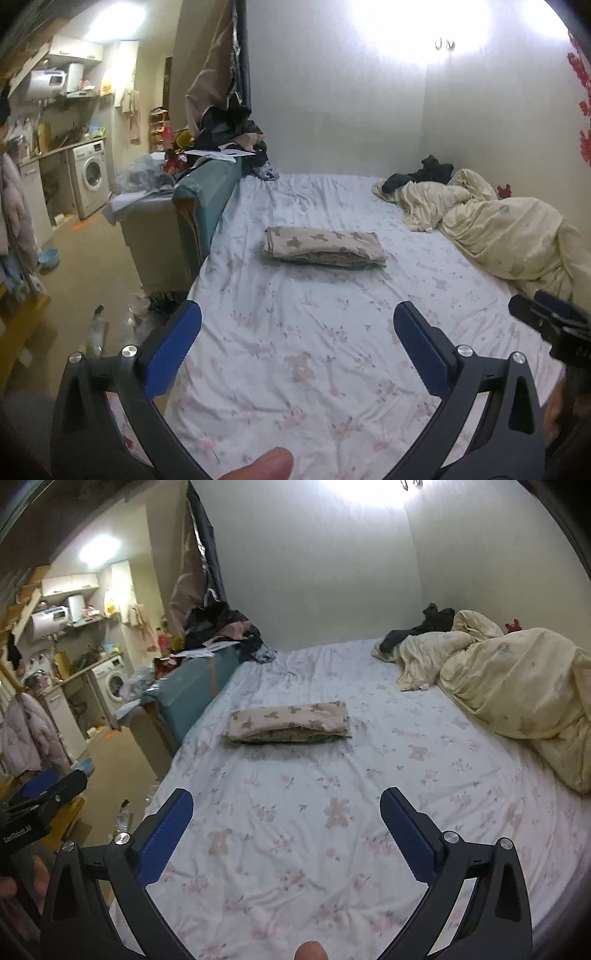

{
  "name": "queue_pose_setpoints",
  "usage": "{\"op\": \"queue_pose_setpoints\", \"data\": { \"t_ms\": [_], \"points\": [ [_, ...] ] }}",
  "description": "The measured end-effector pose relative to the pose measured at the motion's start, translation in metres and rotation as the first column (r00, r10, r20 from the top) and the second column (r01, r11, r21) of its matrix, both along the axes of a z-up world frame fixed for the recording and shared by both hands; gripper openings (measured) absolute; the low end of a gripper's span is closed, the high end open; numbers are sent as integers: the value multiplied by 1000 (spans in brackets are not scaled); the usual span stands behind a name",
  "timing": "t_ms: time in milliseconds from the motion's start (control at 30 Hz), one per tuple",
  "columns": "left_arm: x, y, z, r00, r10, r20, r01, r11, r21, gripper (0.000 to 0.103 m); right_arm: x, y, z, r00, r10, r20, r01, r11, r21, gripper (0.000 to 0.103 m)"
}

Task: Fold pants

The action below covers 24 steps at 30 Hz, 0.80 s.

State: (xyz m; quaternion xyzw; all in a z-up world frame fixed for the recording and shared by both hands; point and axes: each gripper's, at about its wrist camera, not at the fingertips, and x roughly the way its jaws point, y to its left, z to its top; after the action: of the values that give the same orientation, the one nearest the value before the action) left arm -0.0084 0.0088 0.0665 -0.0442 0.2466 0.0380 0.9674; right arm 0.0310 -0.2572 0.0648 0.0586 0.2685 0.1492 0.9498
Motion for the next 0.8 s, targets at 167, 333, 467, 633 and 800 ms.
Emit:
{"op": "queue_pose_setpoints", "data": {
  "t_ms": [167,333,467,633,800],
  "points": [
    [-14,-16,-30,999,-39,-17,40,996,79,103,-26,5,-32,1000,19,-17,-19,1000,-13,103],
    [-5,-7,-55,995,2,-103,-2,1000,8,102,-28,12,-51,998,-1,-58,-1,999,-41,103],
    [-1,-9,-60,995,-17,-98,16,1000,-4,103,-20,16,-60,998,-30,-59,26,997,-70,103],
    [-4,-16,-60,997,-32,-67,34,999,27,103,-17,18,-62,998,-34,-54,31,997,-67,103],
    [-7,-17,-60,996,-37,-78,40,999,28,102,-23,23,-62,999,-36,-26,34,995,-94,103]
  ]
}}
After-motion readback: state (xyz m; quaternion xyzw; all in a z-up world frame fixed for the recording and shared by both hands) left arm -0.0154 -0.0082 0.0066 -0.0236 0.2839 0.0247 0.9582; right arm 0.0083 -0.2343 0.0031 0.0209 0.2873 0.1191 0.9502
